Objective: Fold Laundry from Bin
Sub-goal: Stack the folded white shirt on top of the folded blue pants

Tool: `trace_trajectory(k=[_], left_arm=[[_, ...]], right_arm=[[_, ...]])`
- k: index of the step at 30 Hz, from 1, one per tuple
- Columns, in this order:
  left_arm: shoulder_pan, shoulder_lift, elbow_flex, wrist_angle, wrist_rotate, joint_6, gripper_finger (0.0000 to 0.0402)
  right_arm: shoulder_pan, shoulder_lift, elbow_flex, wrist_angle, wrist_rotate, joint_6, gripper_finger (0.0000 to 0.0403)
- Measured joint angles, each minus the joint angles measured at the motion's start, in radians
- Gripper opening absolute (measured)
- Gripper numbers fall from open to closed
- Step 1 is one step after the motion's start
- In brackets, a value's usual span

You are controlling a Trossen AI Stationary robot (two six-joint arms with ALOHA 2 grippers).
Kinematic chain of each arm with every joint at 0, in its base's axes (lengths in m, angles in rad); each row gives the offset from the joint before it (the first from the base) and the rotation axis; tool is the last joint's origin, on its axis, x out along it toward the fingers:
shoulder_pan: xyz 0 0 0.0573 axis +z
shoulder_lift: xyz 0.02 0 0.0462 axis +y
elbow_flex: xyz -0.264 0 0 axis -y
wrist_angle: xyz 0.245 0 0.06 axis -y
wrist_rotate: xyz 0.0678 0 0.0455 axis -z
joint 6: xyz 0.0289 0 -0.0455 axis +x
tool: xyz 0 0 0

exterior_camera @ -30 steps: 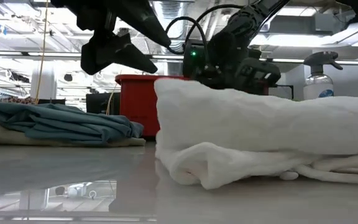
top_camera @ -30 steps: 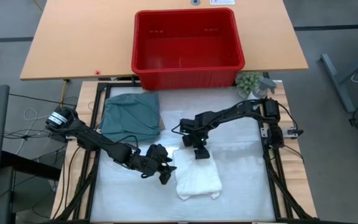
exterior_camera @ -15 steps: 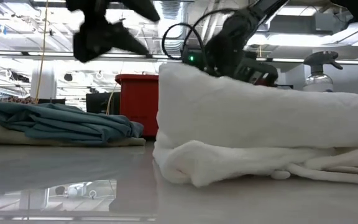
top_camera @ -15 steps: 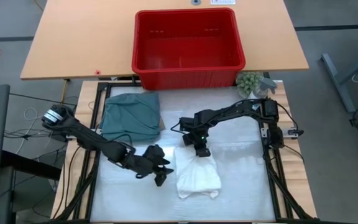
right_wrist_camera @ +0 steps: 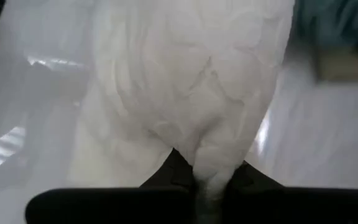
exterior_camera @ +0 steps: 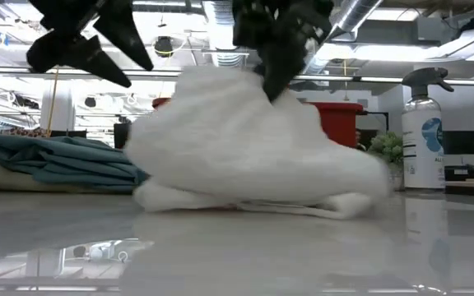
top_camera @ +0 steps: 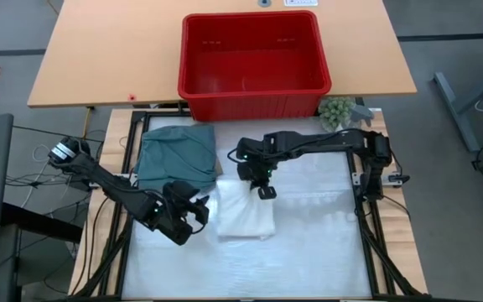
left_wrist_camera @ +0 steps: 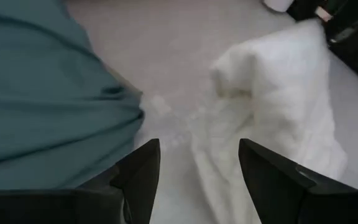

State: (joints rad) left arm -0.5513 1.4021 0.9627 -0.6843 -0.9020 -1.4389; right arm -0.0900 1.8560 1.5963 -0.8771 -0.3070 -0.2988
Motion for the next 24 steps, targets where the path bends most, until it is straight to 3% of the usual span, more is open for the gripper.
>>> trace_trajectory(k=[18, 24], left_arm=[[-0.248, -0.239, 0.006, -0.054, -0.01, -0.096, 0.0208], [-0.273, -0.322, 0.006, -0.095, -0.043, -0.089, 0.0208]], right_arm=[[0.005, 0.0, 0.239, 0.134, 0.023, -0.016, 0.0048], [0.037, 0.099, 0.429, 0.078, 0.021, 0.001, 0.0048]])
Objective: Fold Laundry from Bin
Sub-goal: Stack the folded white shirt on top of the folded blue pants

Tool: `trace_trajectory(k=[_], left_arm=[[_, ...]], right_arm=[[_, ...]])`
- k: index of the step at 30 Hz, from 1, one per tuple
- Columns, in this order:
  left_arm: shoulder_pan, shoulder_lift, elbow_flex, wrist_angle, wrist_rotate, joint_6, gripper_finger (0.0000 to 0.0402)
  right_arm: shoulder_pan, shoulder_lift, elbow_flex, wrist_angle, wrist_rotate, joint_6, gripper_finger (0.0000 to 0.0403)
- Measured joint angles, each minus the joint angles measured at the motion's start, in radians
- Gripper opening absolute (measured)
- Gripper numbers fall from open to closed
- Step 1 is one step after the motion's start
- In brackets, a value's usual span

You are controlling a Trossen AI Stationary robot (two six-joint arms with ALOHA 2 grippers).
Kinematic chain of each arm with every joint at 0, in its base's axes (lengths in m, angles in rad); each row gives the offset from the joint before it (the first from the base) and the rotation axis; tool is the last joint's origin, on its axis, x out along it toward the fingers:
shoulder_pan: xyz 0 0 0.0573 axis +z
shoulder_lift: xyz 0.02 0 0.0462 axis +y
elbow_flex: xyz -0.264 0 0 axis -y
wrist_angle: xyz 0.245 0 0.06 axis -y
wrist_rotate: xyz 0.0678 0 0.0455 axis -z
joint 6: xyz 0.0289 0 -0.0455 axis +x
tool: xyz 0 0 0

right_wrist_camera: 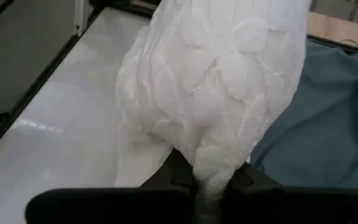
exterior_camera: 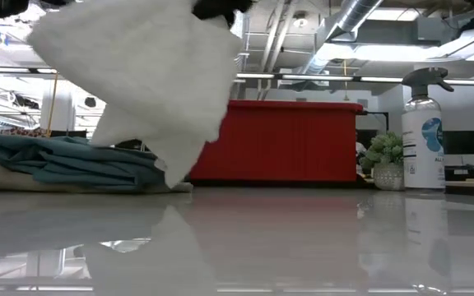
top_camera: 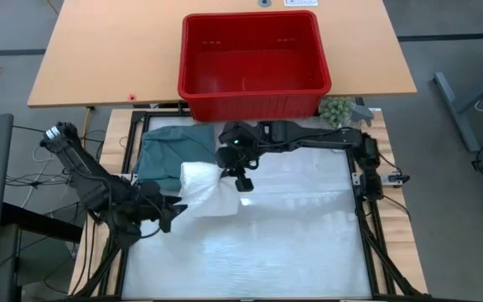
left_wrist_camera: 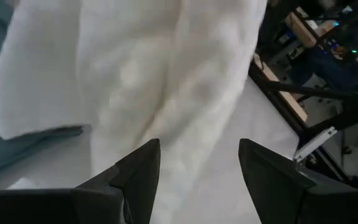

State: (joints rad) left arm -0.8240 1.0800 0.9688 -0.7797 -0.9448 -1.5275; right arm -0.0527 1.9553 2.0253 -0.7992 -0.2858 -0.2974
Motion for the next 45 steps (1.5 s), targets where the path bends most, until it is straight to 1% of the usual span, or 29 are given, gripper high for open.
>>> trace_trajectory(k=[3, 7, 9, 13, 14, 18, 20, 22, 24, 28, 31, 36, 39, 41, 45], left_arm=[[-0.012, -0.045, 0.0, -0.025, 0.003, 0.033, 0.0208], [-0.055, -0.116, 0.0, -0.058, 0.017, 0.067, 0.0208], [-0.087, -0.154, 0.0, -0.078, 0.021, 0.075, 0.0208], [-0.147, -0.23, 0.0, -0.089, 0.012, 0.093, 0.0208], [-0.16, -0.245, 0.0, -0.096, 0.005, 0.096, 0.0208], [-0.196, -0.289, 0.0, -0.1, -0.052, 0.13, 0.0208], [-0.2, -0.302, 0.0, -0.101, -0.066, 0.136, 0.0208], [-0.201, -0.308, 0.0, -0.106, -0.066, 0.136, 0.0208], [-0.202, -0.312, 0.0, -0.105, -0.065, 0.137, 0.0208], [-0.202, -0.314, 0.0, -0.103, -0.055, 0.135, 0.0208], [-0.202, -0.315, 0.0, -0.103, -0.056, 0.139, 0.0208], [-0.201, -0.316, 0.0, -0.106, -0.059, 0.154, 0.0208], [-0.201, -0.33, 0.0, -0.109, -0.062, 0.147, 0.0208], [-0.201, -0.338, 0.0, -0.115, -0.084, 0.135, 0.0208], [-0.201, -0.364, 0.0, -0.132, -0.157, 0.115, 0.0208]], right_arm=[[0.023, 0.083, 0.134, -0.065, 0.0, -0.024, 0.0048], [0.034, 0.199, 0.333, -0.144, -0.004, -0.041, 0.0048], [0.032, 0.195, 0.295, -0.061, -0.01, -0.025, 0.0048], [0.03, 0.213, 0.29, -0.018, -0.035, 0.015, 0.0048], [0.03, 0.218, 0.29, -0.023, -0.035, 0.015, 0.0048], [0.022, 0.257, 0.29, 0.074, -0.049, 0.028, 0.0048], [0.011, 0.287, 0.29, 0.187, -0.078, 0.049, 0.0048], [-0.007, 0.314, 0.29, 0.263, -0.105, 0.084, 0.0048], [-0.026, 0.347, 0.292, 0.39, -0.135, 0.127, 0.0048], [-0.07, 0.413, 0.294, 0.529, -0.17, 0.22, 0.0048], [-0.111, 0.464, 0.331, 0.557, -0.165, 0.246, 0.0048], [-0.193, 0.505, 0.332, 0.597, -0.162, 0.336, 0.0048], [-0.23, 0.509, 0.322, 0.599, -0.152, 0.31, 0.0048], [-0.245, 0.507, 0.324, 0.614, -0.13, 0.301, 0.0048], [-0.282, 0.507, 0.324, 0.619, -0.146, 0.3, 0.0048]])
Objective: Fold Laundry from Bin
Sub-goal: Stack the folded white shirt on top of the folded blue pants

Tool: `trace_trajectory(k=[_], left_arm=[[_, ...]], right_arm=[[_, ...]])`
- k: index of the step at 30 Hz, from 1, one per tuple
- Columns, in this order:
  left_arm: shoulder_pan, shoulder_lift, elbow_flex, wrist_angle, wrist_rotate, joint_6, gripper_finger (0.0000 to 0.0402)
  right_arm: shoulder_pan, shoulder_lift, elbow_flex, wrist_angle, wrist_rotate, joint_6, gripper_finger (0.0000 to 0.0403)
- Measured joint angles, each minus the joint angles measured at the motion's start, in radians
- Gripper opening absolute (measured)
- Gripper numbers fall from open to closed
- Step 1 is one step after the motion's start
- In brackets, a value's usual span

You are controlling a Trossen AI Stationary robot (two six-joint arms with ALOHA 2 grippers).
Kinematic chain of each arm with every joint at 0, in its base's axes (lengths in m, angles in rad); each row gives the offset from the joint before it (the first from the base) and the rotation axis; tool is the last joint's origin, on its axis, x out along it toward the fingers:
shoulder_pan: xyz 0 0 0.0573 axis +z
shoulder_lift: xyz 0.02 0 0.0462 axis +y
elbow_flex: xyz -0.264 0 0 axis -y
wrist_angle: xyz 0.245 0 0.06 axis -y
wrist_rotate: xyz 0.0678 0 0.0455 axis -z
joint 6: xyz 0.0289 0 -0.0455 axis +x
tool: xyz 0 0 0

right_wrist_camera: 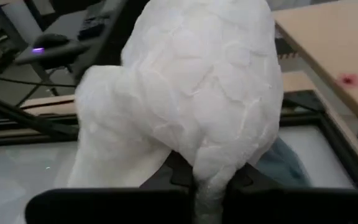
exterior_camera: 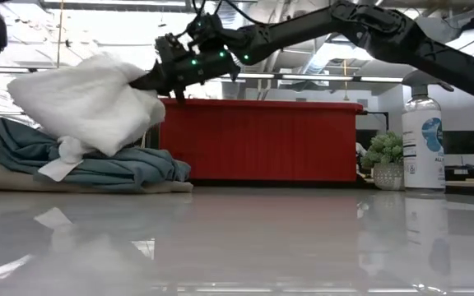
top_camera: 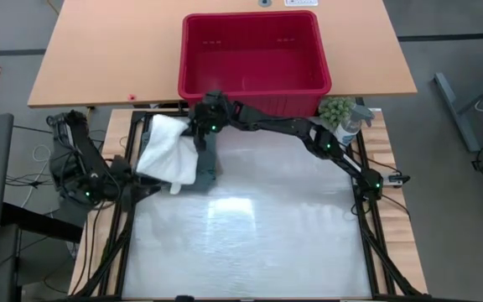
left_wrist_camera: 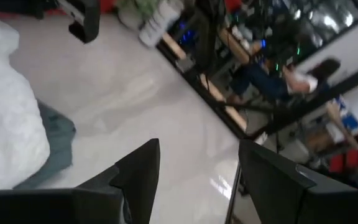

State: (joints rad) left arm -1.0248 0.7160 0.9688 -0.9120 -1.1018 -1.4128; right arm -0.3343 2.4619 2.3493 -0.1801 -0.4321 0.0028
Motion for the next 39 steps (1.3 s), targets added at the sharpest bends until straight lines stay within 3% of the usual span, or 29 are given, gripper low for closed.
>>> trace_trajectory(k=[5, 14, 16, 22, 26, 33, 36, 39], left_arm=[[0.0, -0.031, 0.0, -0.026, -0.086, -0.023, 0.0208], [0.024, -0.051, 0.0, -0.051, -0.085, -0.025, 0.0208], [0.032, -0.051, 0.0, -0.053, -0.084, -0.025, 0.0208], [0.077, -0.049, -0.006, -0.117, -0.084, -0.068, 0.0208], [0.134, -0.031, -0.02, -0.2, -0.091, -0.159, 0.0208], [0.254, -0.015, -0.125, -0.217, -0.085, -0.293, 0.0208], [0.31, -0.016, -0.172, -0.163, -0.13, -0.308, 0.0208], [0.369, -0.016, -0.189, -0.086, -0.164, -0.23, 0.0208]], right_arm=[[-0.045, 0.046, 0.001, 0.005, -0.044, 0.047, 0.0048], [-0.05, 0.147, 0.0, 0.057, -0.075, 0.155, 0.0057], [-0.044, 0.148, 0.0, 0.058, -0.047, 0.155, 0.0095], [-0.039, 0.141, 0.005, 0.057, 0.029, 0.15, 0.0258], [-0.049, 0.1, 0.004, -0.017, 0.098, 0.122, 0.0309], [-0.081, -0.026, 0.0, -0.224, 0.12, 0.042, 0.0307], [-0.086, -0.047, -0.002, -0.291, 0.05, 0.058, 0.0299], [-0.086, -0.078, -0.002, -0.327, -0.075, 0.048, 0.0295]])
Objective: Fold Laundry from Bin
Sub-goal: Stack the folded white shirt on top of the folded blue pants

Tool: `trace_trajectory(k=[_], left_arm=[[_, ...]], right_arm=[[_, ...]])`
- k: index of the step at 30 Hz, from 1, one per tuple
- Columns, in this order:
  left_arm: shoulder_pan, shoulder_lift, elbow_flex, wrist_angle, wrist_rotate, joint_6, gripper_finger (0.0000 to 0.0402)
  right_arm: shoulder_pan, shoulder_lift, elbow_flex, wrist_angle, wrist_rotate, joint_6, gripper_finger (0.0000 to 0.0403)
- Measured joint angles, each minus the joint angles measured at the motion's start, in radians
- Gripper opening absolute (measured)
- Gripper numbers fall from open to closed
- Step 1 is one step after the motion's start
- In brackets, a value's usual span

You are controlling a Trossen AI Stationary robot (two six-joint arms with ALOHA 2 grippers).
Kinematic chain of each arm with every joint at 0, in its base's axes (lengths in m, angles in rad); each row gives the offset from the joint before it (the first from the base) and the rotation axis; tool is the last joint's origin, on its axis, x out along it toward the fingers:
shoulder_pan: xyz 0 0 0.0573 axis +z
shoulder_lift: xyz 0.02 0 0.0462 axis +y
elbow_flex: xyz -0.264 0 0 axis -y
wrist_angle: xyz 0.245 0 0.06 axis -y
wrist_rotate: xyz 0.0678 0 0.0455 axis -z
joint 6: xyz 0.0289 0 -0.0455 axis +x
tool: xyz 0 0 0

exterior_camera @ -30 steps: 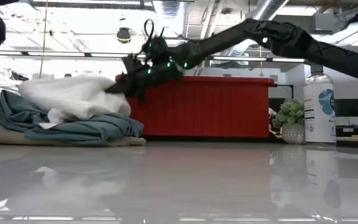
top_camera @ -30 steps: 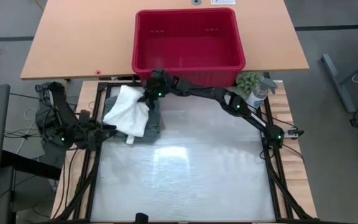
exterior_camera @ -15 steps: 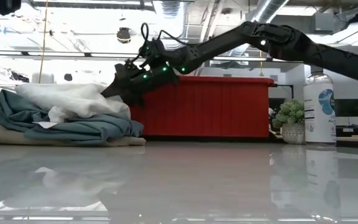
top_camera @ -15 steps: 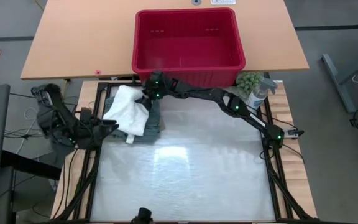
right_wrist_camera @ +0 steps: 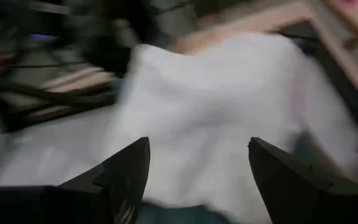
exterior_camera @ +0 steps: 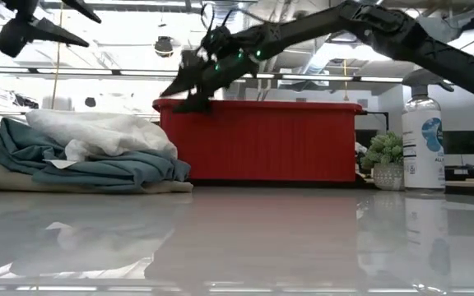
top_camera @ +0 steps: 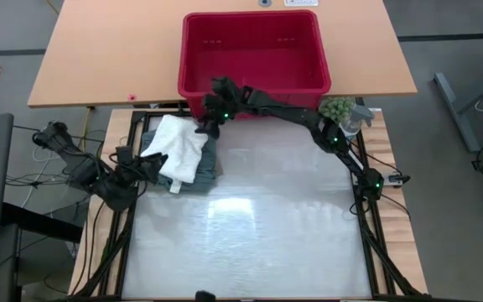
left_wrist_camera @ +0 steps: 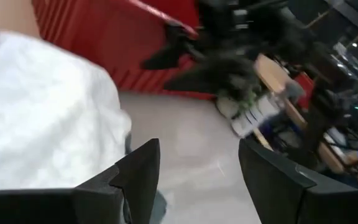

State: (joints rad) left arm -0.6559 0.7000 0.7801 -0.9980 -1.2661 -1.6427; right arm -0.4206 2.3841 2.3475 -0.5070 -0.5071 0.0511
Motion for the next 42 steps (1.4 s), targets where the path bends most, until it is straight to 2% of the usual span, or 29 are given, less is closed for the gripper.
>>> trace_trajectory(k=[3, 9, 14, 18, 23, 29, 31, 37, 42], left_arm=[[0.1, 0.023, 0.0, 0.117, -0.018, 0.143, 0.0203], [0.399, 0.156, 0.0, 0.367, 0.028, 0.537, 0.015], [0.645, 0.274, 0.0, 0.377, 0.065, 0.637, 0.0076], [0.783, 0.377, 0.0, 0.398, 0.067, 0.693, 0.0011], [0.871, 0.508, -0.007, 0.463, 0.056, 0.66, 0.0004], [0.911, 0.635, -0.149, 0.775, 0.135, 0.643, 0.0], [0.927, 0.666, -0.204, 0.823, 0.166, 0.572, 0.0], [0.955, 0.691, -0.318, 0.786, 0.221, 0.283, 0.0], [0.949, 0.616, -0.319, 0.72, 0.222, 0.177, 0.0]], right_arm=[[0.007, -0.093, 0.0, -0.058, -0.082, -0.003, 0.0294], [0.029, -0.331, 0.009, -0.166, -0.12, -0.054, 0.0294], [0.06, -0.468, -0.002, -0.257, -0.003, -0.076, 0.0294], [0.07, -0.605, 0.008, -0.296, 0.083, -0.128, 0.0294], [0.071, -0.677, 0.004, -0.377, 0.155, -0.135, 0.0294], [0.07, -0.693, 0.002, -0.448, 0.194, -0.141, 0.0294], [0.058, -0.696, 0.004, -0.482, 0.2, -0.141, 0.0294], [0.057, -0.66, 0.0, -0.556, 0.194, -0.175, 0.0294], [0.039, -0.665, 0.003, -0.556, 0.193, -0.222, 0.0294]])
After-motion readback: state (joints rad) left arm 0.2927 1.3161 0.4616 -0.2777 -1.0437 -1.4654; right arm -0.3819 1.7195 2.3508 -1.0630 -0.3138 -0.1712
